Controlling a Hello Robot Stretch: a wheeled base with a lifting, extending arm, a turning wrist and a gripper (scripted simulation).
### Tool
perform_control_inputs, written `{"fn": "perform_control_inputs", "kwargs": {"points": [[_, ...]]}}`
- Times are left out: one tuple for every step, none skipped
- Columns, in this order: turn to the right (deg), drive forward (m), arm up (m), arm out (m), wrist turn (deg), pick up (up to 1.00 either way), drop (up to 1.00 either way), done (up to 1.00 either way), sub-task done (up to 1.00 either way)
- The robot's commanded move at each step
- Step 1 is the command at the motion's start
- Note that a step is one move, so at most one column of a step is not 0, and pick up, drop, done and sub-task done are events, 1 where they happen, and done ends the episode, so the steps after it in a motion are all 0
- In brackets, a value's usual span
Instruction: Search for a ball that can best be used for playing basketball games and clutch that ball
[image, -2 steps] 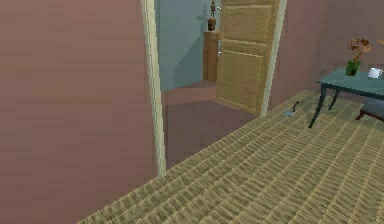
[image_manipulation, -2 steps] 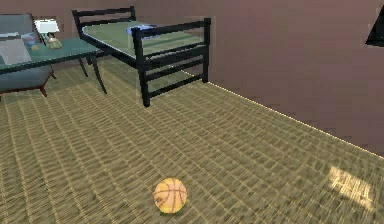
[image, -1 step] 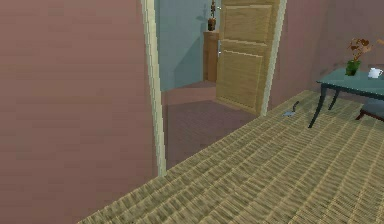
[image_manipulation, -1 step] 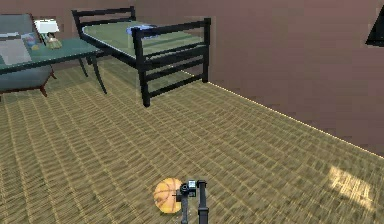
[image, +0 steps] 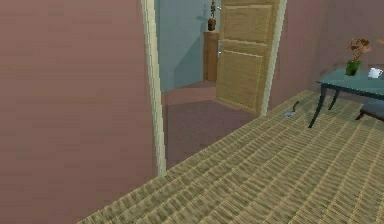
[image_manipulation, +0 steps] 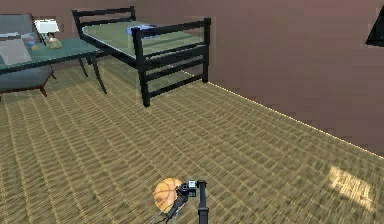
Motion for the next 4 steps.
{"fn": "perform_control_inputs", "kwargs": {"points": [[0.0, 0.00, 0.00, 0.00, 45.0, 0.00, 0.00, 0.00, 0.00], [0.0, 0.00, 0.00, 0.00, 45.0, 0.00, 0.00, 0.00, 0.00], [0.0, 0.00, 0.00, 0.00, 12.0, 0.00, 0.00, 0.00, 0.00], [0.0, 0.00, -0.30, 0.00, 0.0, 0.00, 0.00, 0.00, 0.00]]}}
